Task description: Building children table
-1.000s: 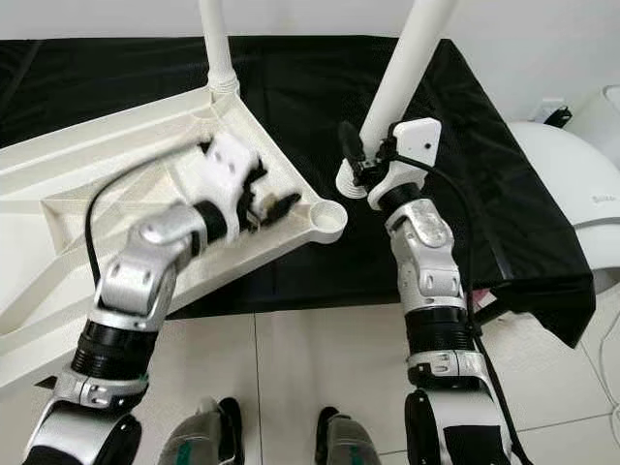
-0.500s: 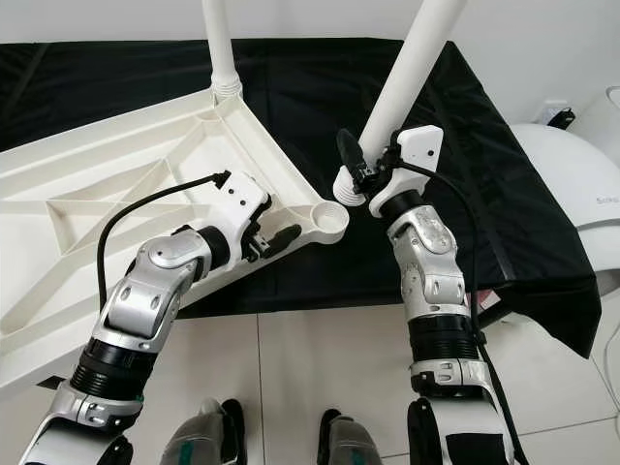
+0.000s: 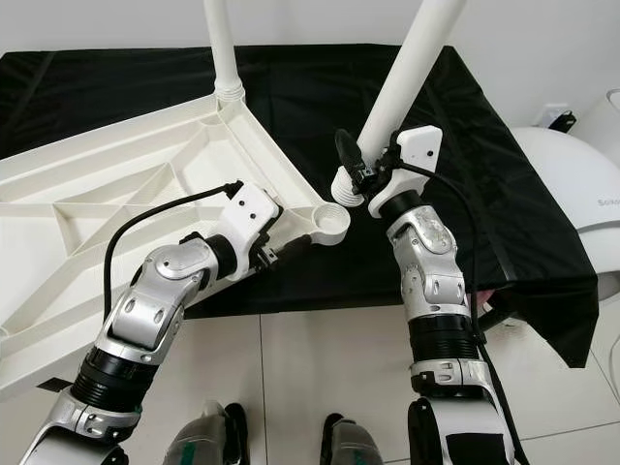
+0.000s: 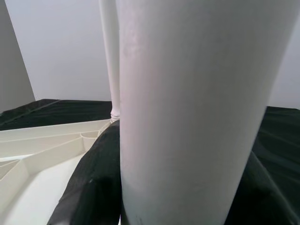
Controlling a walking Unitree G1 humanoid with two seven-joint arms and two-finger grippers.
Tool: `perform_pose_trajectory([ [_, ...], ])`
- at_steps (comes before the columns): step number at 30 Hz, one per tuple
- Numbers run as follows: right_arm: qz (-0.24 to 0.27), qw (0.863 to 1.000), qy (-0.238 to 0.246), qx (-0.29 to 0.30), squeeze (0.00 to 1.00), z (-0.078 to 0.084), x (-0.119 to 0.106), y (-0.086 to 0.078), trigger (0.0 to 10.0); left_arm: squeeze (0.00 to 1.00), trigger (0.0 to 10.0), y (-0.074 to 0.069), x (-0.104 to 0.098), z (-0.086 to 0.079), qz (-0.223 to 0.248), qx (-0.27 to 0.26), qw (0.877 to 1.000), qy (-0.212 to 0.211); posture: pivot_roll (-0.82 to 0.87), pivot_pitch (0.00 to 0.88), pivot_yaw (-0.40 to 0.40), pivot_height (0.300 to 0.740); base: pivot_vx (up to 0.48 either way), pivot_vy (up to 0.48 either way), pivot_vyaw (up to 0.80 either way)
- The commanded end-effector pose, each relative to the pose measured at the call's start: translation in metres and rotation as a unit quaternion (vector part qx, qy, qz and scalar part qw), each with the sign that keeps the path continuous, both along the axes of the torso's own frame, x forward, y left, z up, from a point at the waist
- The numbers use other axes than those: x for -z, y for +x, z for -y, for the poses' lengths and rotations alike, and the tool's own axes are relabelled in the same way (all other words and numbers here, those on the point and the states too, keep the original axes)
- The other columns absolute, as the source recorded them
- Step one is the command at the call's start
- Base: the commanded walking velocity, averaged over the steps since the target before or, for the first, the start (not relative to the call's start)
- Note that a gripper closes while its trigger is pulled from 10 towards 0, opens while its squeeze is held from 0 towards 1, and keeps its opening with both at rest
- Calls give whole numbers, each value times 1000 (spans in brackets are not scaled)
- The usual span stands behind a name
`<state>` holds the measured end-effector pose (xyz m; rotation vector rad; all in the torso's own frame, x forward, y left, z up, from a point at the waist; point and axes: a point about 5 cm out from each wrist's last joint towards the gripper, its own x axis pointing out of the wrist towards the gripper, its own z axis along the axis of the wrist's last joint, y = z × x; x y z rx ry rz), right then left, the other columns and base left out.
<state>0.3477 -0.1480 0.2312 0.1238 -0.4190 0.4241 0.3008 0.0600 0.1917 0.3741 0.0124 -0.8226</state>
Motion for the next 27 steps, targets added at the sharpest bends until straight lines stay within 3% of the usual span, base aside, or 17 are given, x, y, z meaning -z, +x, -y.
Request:
perform_pose_trajectory([
  [1,3,1000,1,-3,0,1,-1,0,10000,0,10000,-2,9,1,-16,12,1000,16,-95,88,-1,740,0,0,0],
  [21,17,1000,0,0,0,3,-10,1,10000,0,10000,6,29,9,-48,22,995,85,-110,122,22,740,0,0,0],
  [22,16,1000,1,-1,0,2,-9,0,10000,0,4196,8,30,7,-50,16,995,86,-110,123,24,740,0,0,0],
  [24,16,1000,1,-3,0,1,-9,0,10000,0,4196,9,31,6,-50,12,995,87,-110,123,24,740,0,0,0],
  [25,16,1000,1,-3,0,1,-8,0,10000,0,0,10,31,5,-51,11,995,87,-110,129,25,740,0,0,0],
  [27,16,1000,1,-3,0,1,-8,0,10000,0,0,10,31,5,-51,11,995,87,-110,129,25,740,0,0,0],
])
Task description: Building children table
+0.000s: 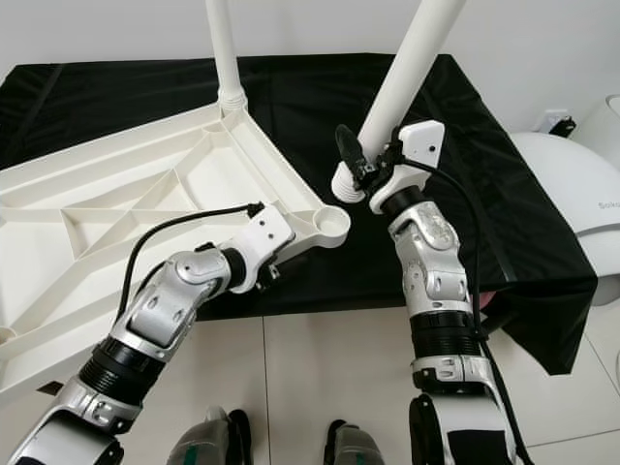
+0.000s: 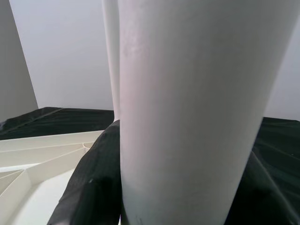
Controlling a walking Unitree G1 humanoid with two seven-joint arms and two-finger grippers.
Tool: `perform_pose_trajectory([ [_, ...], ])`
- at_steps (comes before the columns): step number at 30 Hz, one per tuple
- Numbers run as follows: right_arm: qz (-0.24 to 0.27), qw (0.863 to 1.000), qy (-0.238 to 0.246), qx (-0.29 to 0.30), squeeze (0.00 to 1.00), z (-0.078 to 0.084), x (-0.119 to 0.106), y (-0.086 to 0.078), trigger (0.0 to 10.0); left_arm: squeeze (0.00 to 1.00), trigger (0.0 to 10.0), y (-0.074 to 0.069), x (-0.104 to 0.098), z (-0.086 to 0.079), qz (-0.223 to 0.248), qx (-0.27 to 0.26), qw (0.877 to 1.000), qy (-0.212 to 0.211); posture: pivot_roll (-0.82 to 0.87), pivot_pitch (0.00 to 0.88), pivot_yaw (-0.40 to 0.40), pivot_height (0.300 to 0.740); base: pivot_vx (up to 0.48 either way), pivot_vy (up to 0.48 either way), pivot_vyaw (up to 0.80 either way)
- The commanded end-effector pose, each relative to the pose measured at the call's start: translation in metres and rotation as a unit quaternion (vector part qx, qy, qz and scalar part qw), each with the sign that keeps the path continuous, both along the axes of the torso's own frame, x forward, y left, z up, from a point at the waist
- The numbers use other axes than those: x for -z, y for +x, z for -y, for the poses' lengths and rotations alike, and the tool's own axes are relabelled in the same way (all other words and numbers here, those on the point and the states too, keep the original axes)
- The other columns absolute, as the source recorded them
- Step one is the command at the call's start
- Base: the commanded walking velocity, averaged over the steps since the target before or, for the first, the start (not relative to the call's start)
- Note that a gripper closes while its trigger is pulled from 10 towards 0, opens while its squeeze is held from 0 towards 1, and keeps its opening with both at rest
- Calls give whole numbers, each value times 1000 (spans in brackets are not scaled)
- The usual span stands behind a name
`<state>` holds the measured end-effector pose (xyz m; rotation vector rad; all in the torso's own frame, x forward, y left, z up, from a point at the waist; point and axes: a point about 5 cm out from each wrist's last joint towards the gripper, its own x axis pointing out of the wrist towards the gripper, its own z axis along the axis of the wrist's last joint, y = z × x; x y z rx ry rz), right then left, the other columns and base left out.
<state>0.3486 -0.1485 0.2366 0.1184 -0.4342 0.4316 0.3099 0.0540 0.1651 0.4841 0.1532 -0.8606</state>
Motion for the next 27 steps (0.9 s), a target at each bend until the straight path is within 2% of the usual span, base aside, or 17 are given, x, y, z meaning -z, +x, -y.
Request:
perform_pose_trajectory([
  [1,7,1000,2,-1,0,1,-2,-2,10000,0,0,0,4,-3,-10,-1,1000,9,-111,134,26,740,0,0,0],
  [2,7,1000,2,-1,0,1,-2,-2,10000,0,0,0,4,-3,-10,-1,1000,9,-111,134,26,740,0,0,0],
  [3,6,1000,1,-1,0,1,-2,-2,10000,0,3176,0,5,-6,-14,-3,1000,13,-111,136,25,740,0,0,0],
  [5,6,1000,1,-1,0,1,-2,-2,10000,0,3176,0,5,-6,-14,-3,1000,13,-111,136,25,740,0,0,0],
  [6,5,1000,0,-1,0,2,-1,-2,10000,0,10000,1,6,-9,-16,-3,1000,20,-111,136,25,740,0,0,0],
  [7,4,1000,-4,-6,0,2,-1,-3,10000,0,10000,0,6,-15,-18,0,1000,25,-110,144,23,740,0,0,0],
  [12,4,1000,-6,-18,0,1,-2,-3,10000,0,10000,-1,5,-20,-20,8,999,28,-107,150,22,740,0,0,0],
  [16,2,996,-11,-88,0,-11,-2,-7,10000,0,10000,-7,8,-31,-32,33,997,55,-105,154,23,740,0,0,0],
  [17,2,996,-11,-88,0,-11,-2,-7,10000,0,10000,-7,8,-31,-32,33,997,55,-105,154,23,740,0,0,0],
  [18,-2,994,-17,-111,0,-16,1,-9,10000,0,10000,-9,9,-32,-36,36,997,56,-99,155,21,740,0,0,0],
  [22,-4,993,-22,-118,0,-18,2,-10,10000,0,10000,-9,9,-32,-38,35,997,51,-97,156,20,740,0,0,0],
  [23,-5,992,-26,-123,0,-19,3,-11,10000,0,3765,-9,9,-32,-39,34,998,47,-97,157,18,740,0,0,0],
  [24,-6,992,-27,-125,0,-20,4,-11,10000,0,2784,-9,8,-32,-39,31,998,43,-97,157,18,740,0,0,0],
  [25,-6,992,-28,-127,0,-20,4,-11,10000,0,0,-9,7,-31,-38,32,998,40,-97,157,18,740,0,0,0],
  [27,-6,991,-29,-128,0,-20,3,-12,10000,0,0,-9,7,-31,-38,33,998,39,-97,157,18,740,0,0,0],
])
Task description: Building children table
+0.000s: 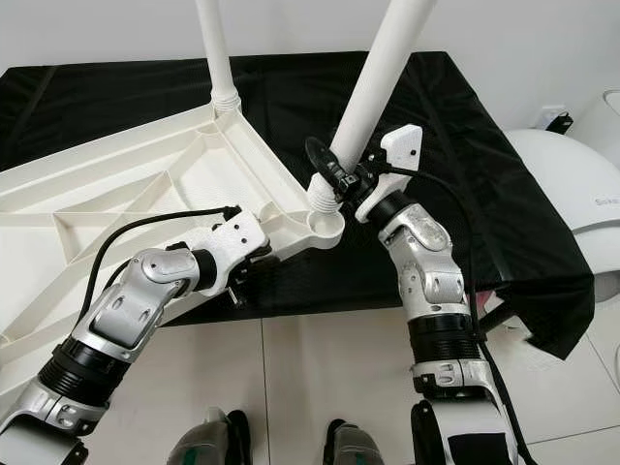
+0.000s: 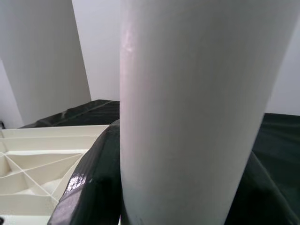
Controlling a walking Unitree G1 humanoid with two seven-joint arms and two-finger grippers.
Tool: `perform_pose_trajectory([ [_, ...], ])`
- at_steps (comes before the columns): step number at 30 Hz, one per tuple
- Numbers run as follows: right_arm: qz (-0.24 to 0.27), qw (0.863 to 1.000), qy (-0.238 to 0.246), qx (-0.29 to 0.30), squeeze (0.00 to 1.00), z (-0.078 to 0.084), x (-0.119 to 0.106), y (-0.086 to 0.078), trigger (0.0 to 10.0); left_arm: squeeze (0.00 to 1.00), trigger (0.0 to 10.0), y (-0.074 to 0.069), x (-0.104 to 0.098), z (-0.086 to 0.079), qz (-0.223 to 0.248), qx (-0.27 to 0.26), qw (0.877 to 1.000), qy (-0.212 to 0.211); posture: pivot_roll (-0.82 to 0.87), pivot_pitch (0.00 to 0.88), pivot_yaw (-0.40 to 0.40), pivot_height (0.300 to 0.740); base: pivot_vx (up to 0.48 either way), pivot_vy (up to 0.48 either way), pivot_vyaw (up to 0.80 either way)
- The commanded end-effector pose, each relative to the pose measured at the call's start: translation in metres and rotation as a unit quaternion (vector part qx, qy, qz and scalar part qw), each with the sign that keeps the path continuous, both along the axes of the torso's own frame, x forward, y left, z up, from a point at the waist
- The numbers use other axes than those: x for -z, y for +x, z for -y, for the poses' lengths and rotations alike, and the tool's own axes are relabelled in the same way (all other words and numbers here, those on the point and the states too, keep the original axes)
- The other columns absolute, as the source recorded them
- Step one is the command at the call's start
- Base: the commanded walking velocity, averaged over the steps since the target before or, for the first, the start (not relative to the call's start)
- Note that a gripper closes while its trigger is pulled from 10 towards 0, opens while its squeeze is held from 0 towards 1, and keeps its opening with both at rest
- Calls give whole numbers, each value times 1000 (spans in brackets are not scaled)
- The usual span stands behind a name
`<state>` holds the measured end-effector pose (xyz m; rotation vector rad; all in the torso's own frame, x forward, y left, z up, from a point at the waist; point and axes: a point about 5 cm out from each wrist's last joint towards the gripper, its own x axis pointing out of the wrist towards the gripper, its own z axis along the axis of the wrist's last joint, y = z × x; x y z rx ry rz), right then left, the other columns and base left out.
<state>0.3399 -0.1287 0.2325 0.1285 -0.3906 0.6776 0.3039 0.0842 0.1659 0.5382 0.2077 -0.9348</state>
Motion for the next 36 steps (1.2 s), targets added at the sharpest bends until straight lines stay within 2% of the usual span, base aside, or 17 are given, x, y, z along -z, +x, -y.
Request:
perform_pose_trajectory([
  [1,5,1000,-4,-8,0,0,-1,-3,10000,0,0,-3,7,-1,-16,0,1000,5,-97,157,18,740,0,0,0],
  [5,4,1000,-6,-12,0,0,-1,-4,10000,0,0,-3,7,-1,-16,3,1000,8,-97,157,18,740,0,0,0],
  [6,3,1000,-7,-14,0,1,-1,-4,10000,0,10000,-4,8,-2,-17,3,1000,12,-102,152,16,740,0,0,0],
  [7,3,1000,-9,-15,0,1,0,-5,10000,0,6824,-4,8,-3,-18,5,1000,15,-102,152,16,740,0,0,0],
  [8,2,1000,-10,-16,0,2,0,-5,10000,0,8941,-4,10,-5,-20,2,1000,20,-102,152,16,740,0,0,0],
  [9,2,1000,-10,-16,0,2,0,-5,10000,0,8941,-4,10,-5,-20,2,1000,20,-102,152,16,740,0,0,0],
  [10,2,1000,-11,-17,0,2,0,-5,10000,0,10000,-4,11,-7,-23,1,999,23,-102,152,16,740,0,0,0],
  [12,2,1000,-12,-18,0,2,0,-5,10000,0,10000,-5,12,-9,-24,1,999,26,-104,145,18,740,0,0,0],
  [13,2,1000,-14,-21,0,1,1,-6,10000,0,10000,-6,15,-15,-30,-3,999,36,-108,141,21,740,0,0,0],
  [26,-5,999,-30,-34,0,4,7,-9,10000,0,10000,-4,16,-27,-31,-16,998,47,-115,136,22,740,0,0,0],
  [36,-18,998,-40,-37,0,5,16,-11,10000,0,10000,0,23,-40,-38,-57,996,51,-111,143,17,740,0,0,0],
])
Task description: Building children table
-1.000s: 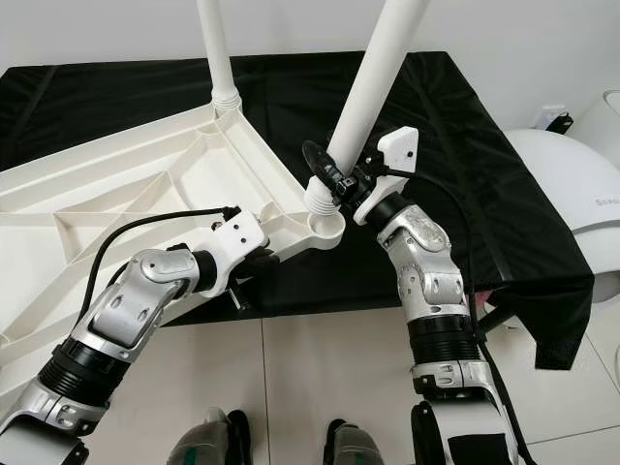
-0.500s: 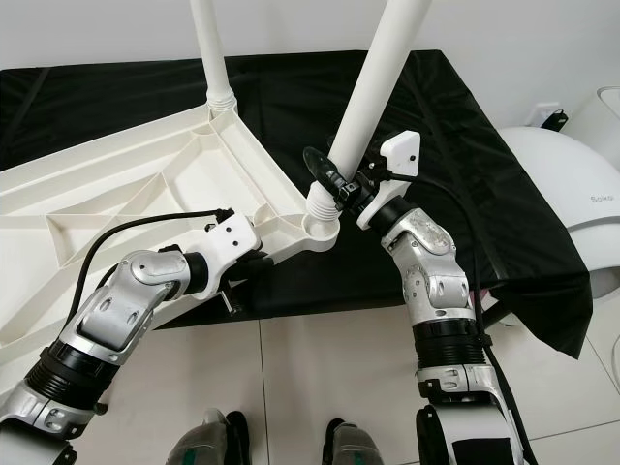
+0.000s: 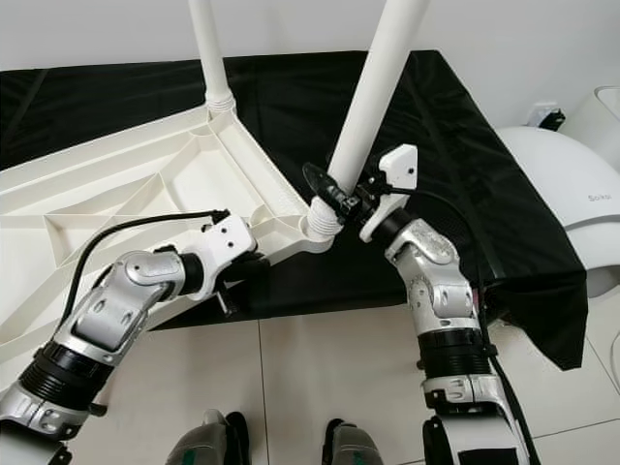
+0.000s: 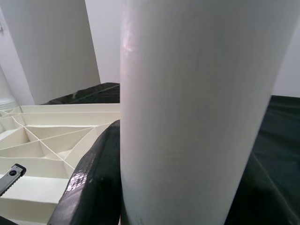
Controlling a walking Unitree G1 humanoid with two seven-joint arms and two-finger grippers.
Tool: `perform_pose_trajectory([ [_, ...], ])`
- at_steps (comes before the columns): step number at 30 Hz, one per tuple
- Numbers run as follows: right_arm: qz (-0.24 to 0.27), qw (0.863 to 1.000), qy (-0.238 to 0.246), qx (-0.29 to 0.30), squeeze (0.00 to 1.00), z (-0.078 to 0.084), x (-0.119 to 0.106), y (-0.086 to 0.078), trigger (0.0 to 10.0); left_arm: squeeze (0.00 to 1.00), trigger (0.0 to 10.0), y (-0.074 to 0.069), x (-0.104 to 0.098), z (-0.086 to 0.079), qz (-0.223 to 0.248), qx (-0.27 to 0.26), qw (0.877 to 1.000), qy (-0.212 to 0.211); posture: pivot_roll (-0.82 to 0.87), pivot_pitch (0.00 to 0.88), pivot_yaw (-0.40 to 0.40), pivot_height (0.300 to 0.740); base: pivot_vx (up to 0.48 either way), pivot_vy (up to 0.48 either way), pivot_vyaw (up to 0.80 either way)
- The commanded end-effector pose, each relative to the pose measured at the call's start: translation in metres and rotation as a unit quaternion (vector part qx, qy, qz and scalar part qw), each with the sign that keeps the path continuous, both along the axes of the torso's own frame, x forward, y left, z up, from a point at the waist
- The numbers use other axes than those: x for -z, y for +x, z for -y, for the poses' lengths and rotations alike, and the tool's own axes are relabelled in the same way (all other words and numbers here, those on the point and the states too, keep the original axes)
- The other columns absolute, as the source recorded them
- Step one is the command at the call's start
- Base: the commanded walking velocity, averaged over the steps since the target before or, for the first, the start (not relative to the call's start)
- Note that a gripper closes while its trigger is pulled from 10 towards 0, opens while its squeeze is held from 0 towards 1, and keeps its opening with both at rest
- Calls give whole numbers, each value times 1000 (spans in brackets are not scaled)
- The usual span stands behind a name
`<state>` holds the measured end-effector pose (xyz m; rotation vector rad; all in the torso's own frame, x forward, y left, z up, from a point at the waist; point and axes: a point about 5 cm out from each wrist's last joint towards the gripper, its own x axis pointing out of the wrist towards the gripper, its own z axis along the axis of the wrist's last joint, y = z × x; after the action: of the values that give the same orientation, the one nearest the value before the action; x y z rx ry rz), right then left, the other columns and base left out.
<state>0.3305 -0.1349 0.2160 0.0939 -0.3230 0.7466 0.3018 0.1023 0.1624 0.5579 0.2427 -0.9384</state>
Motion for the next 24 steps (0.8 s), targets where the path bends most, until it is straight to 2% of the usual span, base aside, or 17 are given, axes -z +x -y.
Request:
perform_pose_trajectory([
  [1,4,1000,-6,-7,0,-1,-1,-2,10000,0,10000,4,20,-27,-26,-71,996,39,-106,150,17,740,0,0,0],
  [5,3,1000,-4,-6,0,-1,0,-2,10000,0,10000,6,19,-35,-26,-90,995,39,-104,154,18,740,0,0,0],
  [9,1,1000,-4,-7,0,-2,4,-1,10000,0,10000,5,15,-35,-23,-89,995,36,-104,154,18,740,0,0,0],
  [20,-3,1000,12,-14,0,-12,12,9,10000,0,10000,-2,7,-24,-17,-66,997,27,-85,166,21,740,0,0,0],
  [21,0,1000,12,-24,0,-17,11,13,10000,0,10000,-7,6,-19,-19,-54,998,24,-75,169,20,740,0,0,0],
  [24,1,999,11,-32,0,-21,11,16,10000,0,10000,-11,7,-15,-20,-47,998,23,-69,170,17,740,0,0,0],
])
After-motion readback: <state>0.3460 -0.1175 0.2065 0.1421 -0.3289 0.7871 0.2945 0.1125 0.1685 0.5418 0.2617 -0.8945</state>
